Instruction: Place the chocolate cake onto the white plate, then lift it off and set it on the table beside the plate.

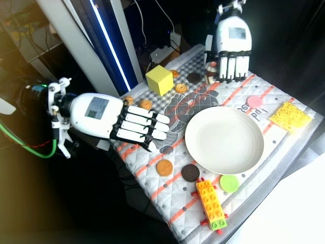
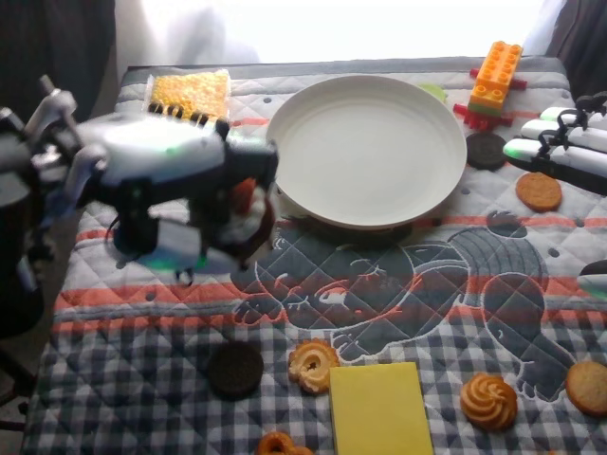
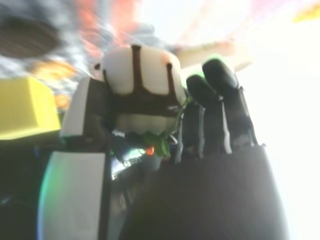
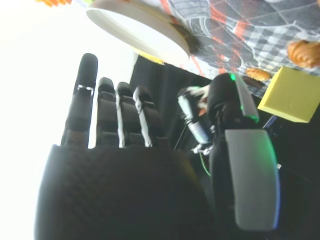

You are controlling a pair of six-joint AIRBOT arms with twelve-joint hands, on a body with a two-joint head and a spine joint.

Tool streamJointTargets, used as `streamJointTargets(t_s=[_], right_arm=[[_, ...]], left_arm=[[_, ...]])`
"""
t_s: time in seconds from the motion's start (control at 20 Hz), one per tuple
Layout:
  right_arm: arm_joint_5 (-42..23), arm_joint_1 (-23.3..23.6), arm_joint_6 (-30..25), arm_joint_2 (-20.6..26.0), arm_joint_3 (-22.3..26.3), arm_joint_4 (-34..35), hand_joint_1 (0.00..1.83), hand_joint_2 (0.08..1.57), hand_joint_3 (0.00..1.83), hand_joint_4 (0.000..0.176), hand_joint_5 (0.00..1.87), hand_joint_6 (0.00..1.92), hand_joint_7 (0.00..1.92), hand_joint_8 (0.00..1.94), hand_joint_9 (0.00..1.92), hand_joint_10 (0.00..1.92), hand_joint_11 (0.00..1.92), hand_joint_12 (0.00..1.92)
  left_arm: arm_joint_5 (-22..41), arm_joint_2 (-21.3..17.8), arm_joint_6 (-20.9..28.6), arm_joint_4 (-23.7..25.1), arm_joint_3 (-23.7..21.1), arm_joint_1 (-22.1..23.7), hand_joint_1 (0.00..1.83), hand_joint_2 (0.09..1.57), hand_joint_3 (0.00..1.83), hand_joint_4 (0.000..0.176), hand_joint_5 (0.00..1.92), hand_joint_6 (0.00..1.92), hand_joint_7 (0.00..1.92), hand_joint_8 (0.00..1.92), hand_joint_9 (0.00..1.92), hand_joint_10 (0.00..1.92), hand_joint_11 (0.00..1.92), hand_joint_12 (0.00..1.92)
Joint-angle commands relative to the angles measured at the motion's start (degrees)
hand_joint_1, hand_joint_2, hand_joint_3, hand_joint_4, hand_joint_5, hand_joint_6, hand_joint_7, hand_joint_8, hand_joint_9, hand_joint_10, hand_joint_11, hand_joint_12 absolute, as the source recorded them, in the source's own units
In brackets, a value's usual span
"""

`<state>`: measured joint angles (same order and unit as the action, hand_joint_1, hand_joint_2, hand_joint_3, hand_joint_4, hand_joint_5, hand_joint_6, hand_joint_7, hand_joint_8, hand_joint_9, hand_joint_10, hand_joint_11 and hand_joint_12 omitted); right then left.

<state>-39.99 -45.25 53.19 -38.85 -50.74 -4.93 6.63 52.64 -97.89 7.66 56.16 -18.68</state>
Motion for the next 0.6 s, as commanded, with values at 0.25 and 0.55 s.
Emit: streamJointTargets(t_s=[0.25, 0.55], right_arm=[[-6.4, 0.4, 0.1, 0.2, -0.4, 1.1, 0.49, 1.22, 0.00, 0.000, 0.00, 0.00, 0.00, 0.00, 0.01, 0.00, 0.00, 0.91], [-6.3, 0.2, 0.1, -0.3, -0.7, 1.1, 0.62, 1.25, 0.00, 0.000, 0.00, 0.00, 0.00, 0.00, 0.01, 0.00, 0.00, 0.86]], left_arm=[[3.9, 8.0, 0.0, -6.8, 9.3, 4.5, 1.42, 1.17, 0.00, 0.000, 0.07, 1.78, 0.02, 1.76, 0.11, 1.82, 0.08, 1.91], [1.8, 16.6, 0.0, -12.1, 17.7, 7.2, 1.42, 1.13, 0.00, 0.000, 0.15, 1.73, 0.12, 1.83, 0.39, 1.92, 0.60, 1.92]])
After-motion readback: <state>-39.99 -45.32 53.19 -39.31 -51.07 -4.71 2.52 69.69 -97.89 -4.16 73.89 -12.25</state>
